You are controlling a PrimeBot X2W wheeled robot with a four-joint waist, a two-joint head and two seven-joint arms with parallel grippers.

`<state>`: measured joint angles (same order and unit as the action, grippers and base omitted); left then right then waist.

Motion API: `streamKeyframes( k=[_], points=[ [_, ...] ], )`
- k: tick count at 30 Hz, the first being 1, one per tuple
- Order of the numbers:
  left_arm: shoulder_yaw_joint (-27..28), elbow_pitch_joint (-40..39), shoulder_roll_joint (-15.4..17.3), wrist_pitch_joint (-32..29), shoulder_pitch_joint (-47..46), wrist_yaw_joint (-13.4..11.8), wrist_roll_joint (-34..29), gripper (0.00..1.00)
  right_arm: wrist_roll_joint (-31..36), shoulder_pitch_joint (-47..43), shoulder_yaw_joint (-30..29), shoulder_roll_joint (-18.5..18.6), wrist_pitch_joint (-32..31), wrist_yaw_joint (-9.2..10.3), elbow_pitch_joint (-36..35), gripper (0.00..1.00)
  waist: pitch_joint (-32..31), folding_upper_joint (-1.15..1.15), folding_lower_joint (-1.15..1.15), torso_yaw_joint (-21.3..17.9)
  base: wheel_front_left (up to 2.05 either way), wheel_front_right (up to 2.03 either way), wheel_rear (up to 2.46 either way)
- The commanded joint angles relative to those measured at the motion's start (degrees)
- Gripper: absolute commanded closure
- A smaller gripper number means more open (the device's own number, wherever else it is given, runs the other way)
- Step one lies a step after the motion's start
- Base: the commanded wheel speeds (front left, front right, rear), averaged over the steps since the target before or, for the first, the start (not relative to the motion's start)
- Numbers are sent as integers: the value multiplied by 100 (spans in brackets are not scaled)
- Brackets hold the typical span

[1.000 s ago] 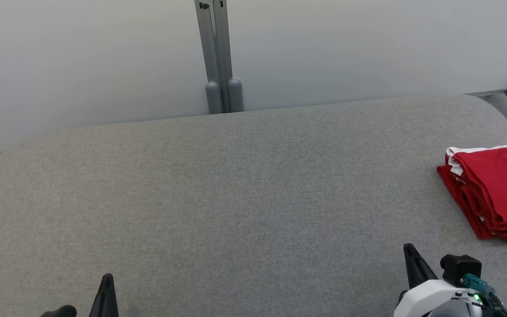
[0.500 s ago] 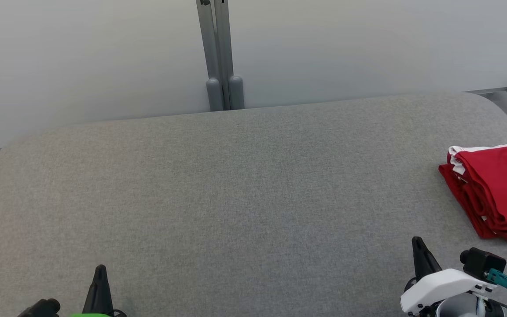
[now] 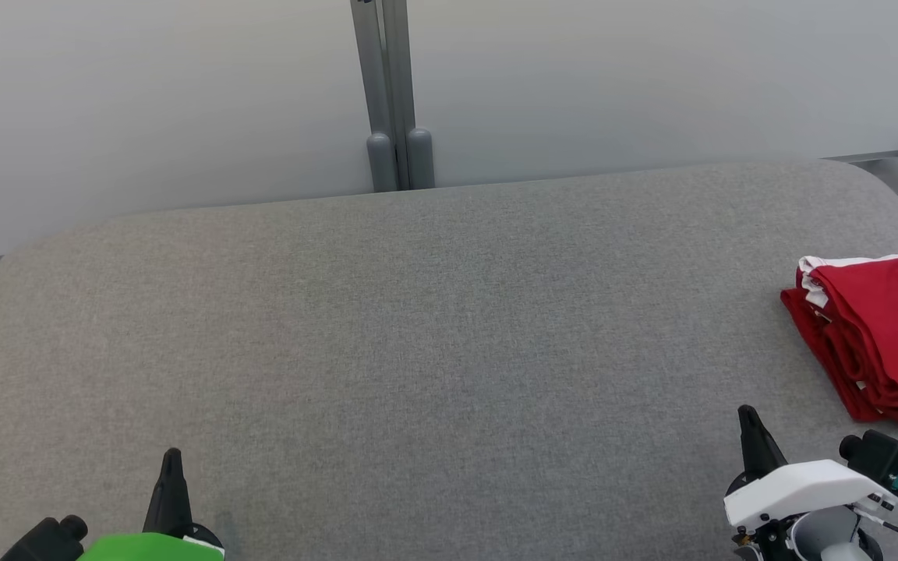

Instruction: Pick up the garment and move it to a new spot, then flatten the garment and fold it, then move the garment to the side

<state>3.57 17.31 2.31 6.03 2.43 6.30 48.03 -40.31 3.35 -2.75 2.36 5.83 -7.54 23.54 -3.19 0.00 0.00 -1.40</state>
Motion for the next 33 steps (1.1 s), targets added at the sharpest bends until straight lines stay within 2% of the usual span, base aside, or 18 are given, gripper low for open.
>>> streamKeyframes(
  k=[1,33],
  points=[
    [32,-82,34,-41,-200,37,215,100,-230,161,-23,28,-46,2,-128,100,6,0,0,3,0,0,0],
    [154,-202,53,-600,-527,79,2133,100,-2487,237,-188,46,-590,4,-517,100,125,0,0,52,0,0,0]
  ],
)
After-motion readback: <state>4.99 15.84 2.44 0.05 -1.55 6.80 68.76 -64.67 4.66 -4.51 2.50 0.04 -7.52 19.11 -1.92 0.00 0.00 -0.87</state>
